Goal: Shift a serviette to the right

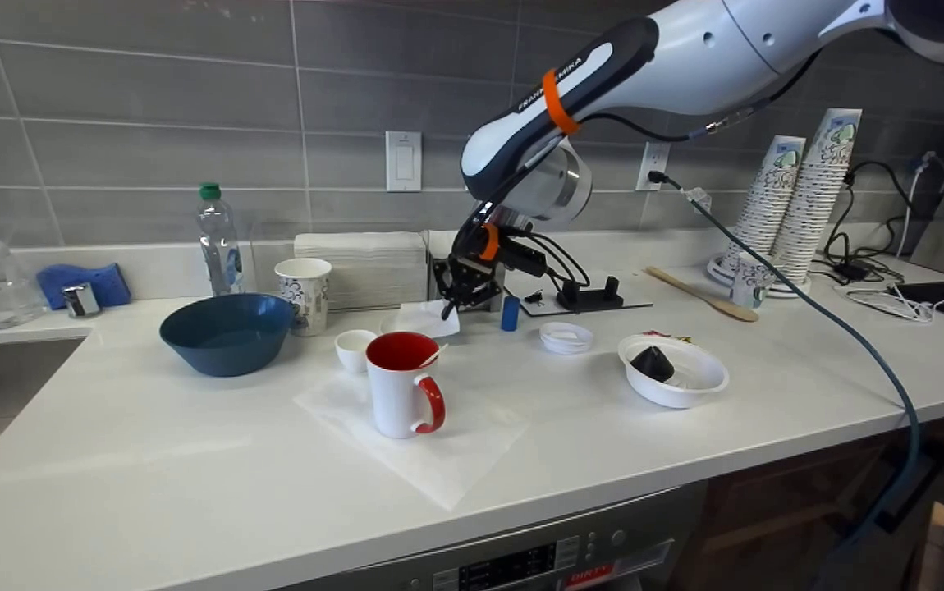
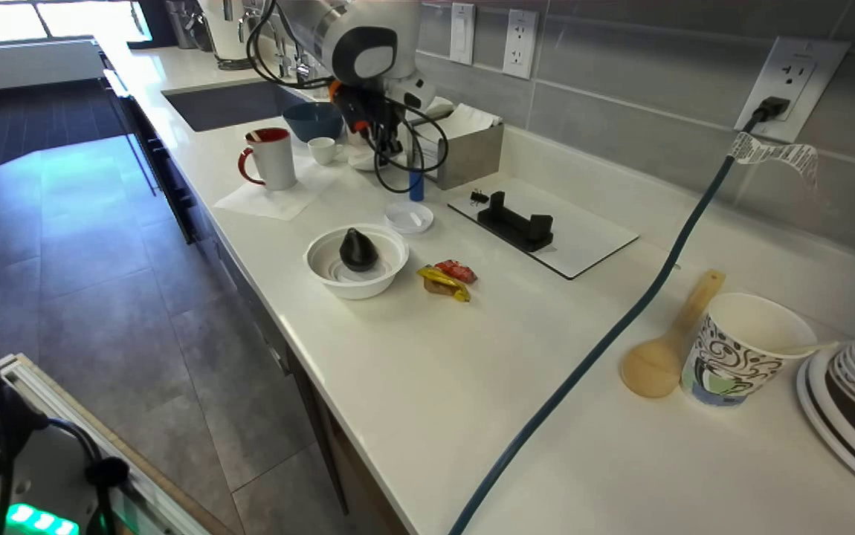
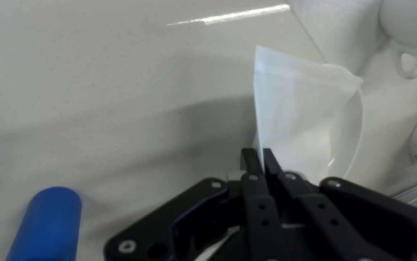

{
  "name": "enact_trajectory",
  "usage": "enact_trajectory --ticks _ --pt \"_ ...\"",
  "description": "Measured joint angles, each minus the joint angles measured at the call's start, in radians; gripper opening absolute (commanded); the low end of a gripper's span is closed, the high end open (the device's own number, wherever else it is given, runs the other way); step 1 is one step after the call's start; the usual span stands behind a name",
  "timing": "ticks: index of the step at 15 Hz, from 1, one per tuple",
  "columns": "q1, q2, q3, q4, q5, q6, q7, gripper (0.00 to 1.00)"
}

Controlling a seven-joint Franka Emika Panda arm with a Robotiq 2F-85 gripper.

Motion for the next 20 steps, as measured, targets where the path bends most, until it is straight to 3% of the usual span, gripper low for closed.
enact_trajectory --ticks 16,20 --pt "-0.019 0.016 0.001 0.0 -0.011 -0.051 0.01 0.02" --pt "-0.02 0.016 0.001 0.001 -0.011 -0.051 0.01 0.17"
